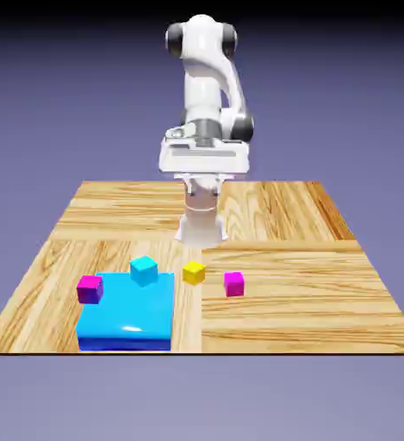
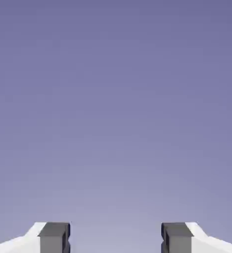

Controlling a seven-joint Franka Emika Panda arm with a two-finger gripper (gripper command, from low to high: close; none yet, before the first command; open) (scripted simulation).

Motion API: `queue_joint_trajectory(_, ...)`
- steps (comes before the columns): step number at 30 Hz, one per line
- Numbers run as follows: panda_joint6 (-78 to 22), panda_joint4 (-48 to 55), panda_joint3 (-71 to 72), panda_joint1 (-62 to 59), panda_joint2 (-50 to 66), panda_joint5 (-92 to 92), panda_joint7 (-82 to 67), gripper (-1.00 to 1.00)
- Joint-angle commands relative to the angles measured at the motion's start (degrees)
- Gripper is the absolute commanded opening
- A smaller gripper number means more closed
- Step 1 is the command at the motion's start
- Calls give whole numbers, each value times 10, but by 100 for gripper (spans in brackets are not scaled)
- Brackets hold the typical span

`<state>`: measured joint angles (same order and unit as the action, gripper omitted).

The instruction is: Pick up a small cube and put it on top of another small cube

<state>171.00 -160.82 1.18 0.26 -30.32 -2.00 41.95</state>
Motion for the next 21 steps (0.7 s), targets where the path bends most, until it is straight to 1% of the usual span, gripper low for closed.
queue_joint_trajectory(1,-25,1,10,-4,19,-17,-4,0)
queue_joint_trajectory(18,-449,27,177,-64,349,-298,-76,0)
queue_joint_trajectory(19,-464,28,183,-66,362,-308,-79,0)
queue_joint_trajectory(21,-449,27,170,-66,382,-333,-62,0)
